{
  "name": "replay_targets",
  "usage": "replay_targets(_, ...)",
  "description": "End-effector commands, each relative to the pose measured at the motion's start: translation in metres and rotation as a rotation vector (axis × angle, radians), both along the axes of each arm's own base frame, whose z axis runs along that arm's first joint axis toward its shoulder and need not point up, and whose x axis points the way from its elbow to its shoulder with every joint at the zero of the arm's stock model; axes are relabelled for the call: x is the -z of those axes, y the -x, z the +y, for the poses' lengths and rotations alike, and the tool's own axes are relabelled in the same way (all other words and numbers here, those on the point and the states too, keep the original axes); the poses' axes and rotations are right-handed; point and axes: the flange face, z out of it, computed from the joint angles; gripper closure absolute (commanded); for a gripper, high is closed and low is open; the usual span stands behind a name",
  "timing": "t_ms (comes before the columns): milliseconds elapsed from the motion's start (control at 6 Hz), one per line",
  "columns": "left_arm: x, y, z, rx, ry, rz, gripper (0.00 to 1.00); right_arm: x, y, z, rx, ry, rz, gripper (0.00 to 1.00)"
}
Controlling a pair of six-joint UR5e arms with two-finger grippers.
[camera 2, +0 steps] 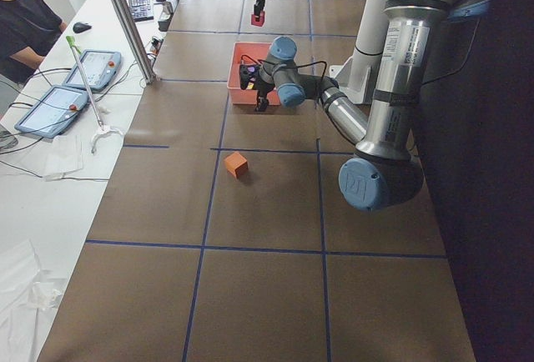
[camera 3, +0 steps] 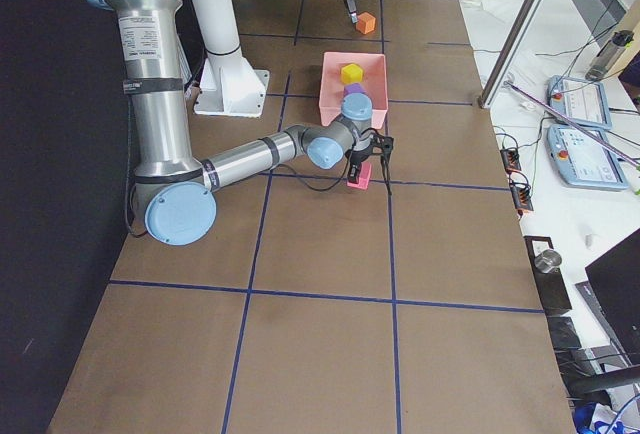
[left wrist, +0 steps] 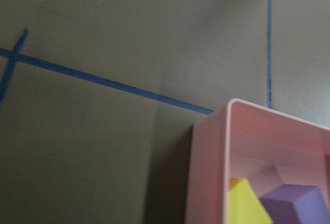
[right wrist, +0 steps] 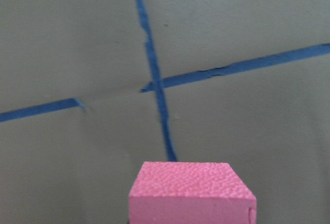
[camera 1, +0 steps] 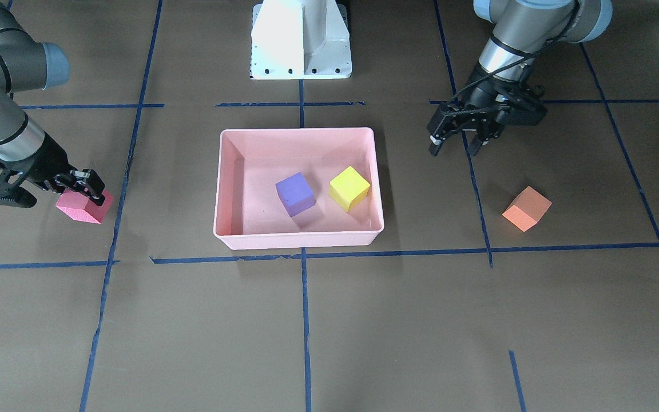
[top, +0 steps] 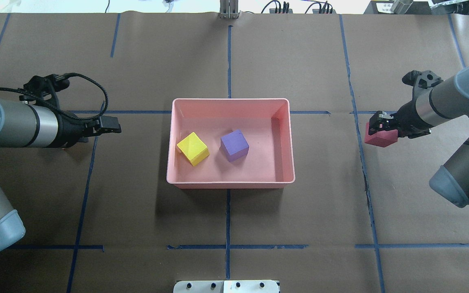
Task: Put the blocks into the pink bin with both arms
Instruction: 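Grasp and lift the pink-red cube with the right gripper while the left withdraws, then place pink-red cube in bin with right gripper while left grasps orange cube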
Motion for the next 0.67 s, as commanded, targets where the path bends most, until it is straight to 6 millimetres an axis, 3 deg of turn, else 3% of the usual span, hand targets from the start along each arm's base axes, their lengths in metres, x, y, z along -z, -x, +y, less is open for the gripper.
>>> replay_targets(0, -0.045, 0.015, -0.013, 0.042, 0.112, -0.127, 0.00, 0.123, 0.019, -0.003, -0.030, -0.101, -0.160, 0.94)
replay_targets(167, -0.060, 0.021, -0.026, 0.081, 0.159, -0.143, 0.00, 0.177, 0.060, 0.009, -0.024, -0.081, -0.239, 0.94)
replay_targets(333, -0.072, 0.023, -0.036, 0.099, 0.179, -0.160, 0.00, 0.199, 0.098, 0.029, -0.022, -0.104, -0.251, 0.87)
replay_targets(500, -0.092, 0.032, -0.052, 0.129, 0.209, -0.185, 0.00, 0.207, 0.138, 0.054, -0.002, -0.134, -0.243, 0.60)
